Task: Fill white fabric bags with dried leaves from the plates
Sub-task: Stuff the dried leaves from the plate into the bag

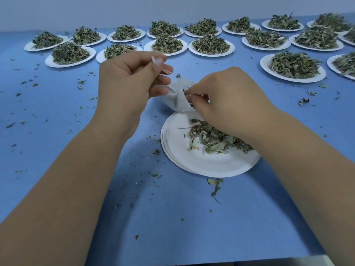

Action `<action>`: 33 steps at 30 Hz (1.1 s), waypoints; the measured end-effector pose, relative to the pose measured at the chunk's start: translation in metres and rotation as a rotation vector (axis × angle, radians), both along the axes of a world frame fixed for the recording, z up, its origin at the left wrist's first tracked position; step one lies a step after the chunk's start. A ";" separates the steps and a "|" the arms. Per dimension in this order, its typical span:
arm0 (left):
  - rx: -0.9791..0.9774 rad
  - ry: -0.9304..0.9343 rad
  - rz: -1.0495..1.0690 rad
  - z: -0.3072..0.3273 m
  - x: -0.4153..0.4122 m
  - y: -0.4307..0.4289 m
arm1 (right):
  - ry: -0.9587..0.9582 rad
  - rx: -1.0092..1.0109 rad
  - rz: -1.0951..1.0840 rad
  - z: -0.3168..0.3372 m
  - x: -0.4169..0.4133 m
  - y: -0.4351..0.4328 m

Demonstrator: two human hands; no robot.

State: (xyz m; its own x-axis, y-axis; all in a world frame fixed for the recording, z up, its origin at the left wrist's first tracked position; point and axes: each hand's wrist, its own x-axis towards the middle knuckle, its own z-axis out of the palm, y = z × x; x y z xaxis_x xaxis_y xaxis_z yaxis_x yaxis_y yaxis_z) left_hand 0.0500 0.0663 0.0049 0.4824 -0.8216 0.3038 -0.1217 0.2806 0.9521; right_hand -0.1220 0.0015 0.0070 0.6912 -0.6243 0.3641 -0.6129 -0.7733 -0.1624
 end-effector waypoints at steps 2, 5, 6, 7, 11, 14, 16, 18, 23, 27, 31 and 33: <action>0.054 0.121 0.030 -0.001 0.002 -0.003 | 0.002 -0.006 -0.015 -0.001 0.000 -0.001; 0.114 0.415 0.070 0.000 0.009 -0.005 | -0.002 0.003 -0.006 -0.001 -0.001 -0.002; 0.135 0.463 0.113 0.000 0.012 -0.005 | -0.010 0.018 -0.003 0.000 -0.001 -0.002; 0.166 0.434 0.181 0.000 0.016 -0.005 | -0.020 0.034 -0.003 0.000 -0.001 -0.001; 0.134 -0.247 0.446 -0.002 0.015 0.003 | -0.046 0.037 -0.022 0.000 -0.001 -0.001; -0.004 -0.523 0.156 0.001 -0.002 0.008 | -0.070 0.025 -0.029 -0.001 -0.001 0.000; 0.088 -0.679 -0.110 -0.002 -0.012 0.010 | -0.104 0.021 -0.031 -0.003 -0.001 -0.002; 0.218 -0.795 -0.296 -0.007 -0.012 0.010 | -0.146 0.041 -0.022 -0.003 0.000 -0.002; 0.379 -0.905 -0.149 -0.005 0.003 0.004 | -0.225 0.129 0.045 -0.004 0.000 -0.002; 0.448 -0.906 -0.102 -0.005 0.012 -0.002 | -0.307 0.130 0.074 -0.005 0.001 -0.002; 0.567 -0.997 -0.062 -0.009 0.021 -0.006 | -0.256 0.096 0.078 -0.007 0.005 -0.001; 0.582 -1.029 -0.035 -0.011 0.024 -0.009 | -0.252 0.109 0.070 -0.006 0.006 0.001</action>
State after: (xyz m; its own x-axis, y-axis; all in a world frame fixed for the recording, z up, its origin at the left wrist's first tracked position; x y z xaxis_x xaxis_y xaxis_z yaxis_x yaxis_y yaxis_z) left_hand 0.0743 0.0571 -0.0065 0.2037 -0.9726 0.1123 -0.9068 -0.1442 0.3960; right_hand -0.1161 0.0021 0.0012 0.6300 -0.6230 0.4636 -0.4882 -0.7820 -0.3875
